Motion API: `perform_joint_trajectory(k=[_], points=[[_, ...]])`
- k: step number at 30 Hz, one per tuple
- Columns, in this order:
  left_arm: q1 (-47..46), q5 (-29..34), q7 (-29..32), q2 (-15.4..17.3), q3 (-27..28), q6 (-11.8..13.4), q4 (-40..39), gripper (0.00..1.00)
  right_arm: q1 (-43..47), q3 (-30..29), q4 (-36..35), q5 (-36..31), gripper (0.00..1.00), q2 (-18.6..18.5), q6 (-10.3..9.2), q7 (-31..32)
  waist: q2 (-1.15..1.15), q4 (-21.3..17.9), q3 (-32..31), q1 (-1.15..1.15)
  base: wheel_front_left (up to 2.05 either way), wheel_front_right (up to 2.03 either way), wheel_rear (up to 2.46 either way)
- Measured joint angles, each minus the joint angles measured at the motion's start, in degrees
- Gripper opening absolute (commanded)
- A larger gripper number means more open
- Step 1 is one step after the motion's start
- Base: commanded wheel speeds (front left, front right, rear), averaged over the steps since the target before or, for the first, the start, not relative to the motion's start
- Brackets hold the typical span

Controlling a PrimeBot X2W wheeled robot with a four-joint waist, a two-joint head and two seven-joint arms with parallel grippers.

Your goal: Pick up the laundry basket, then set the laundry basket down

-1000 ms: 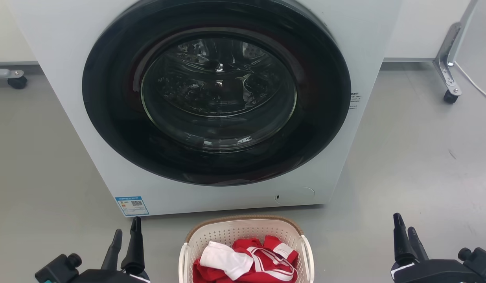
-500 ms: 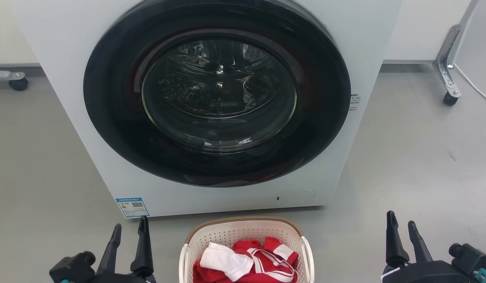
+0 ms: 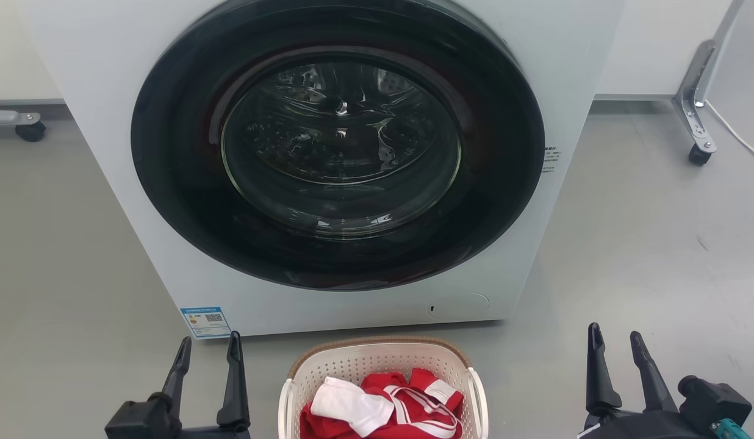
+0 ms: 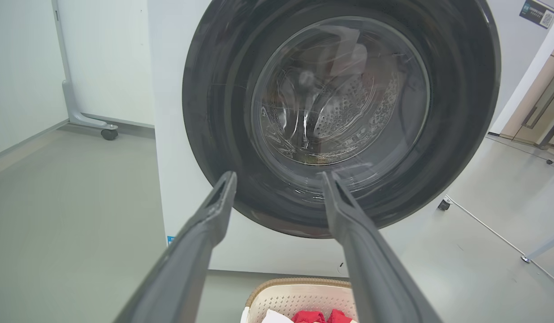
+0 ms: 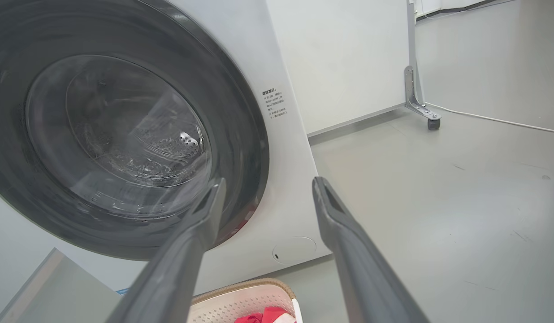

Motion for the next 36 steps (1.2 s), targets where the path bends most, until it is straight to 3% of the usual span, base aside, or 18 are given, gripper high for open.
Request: perform_joint_trajectory(k=[20,36], points=[[1.96,17.62,-4.42,-0.04,-2.66,2.63,-4.19,1.00,1.21,2.43,-4.27,-17.75,1.00,0.00,-2.90,-4.21,0.00,0.07,0.48,0.00,0.00,0.00,0.00],[2.16,18.97,-4.55,-0.13,-3.27,3.02,-4.38,1.00,1.23,2.88,-4.88,-19.11,1.00,-0.01,-3.19,-4.55,0.00,0.15,0.93,0.00,0.00,0.00,0.00]])
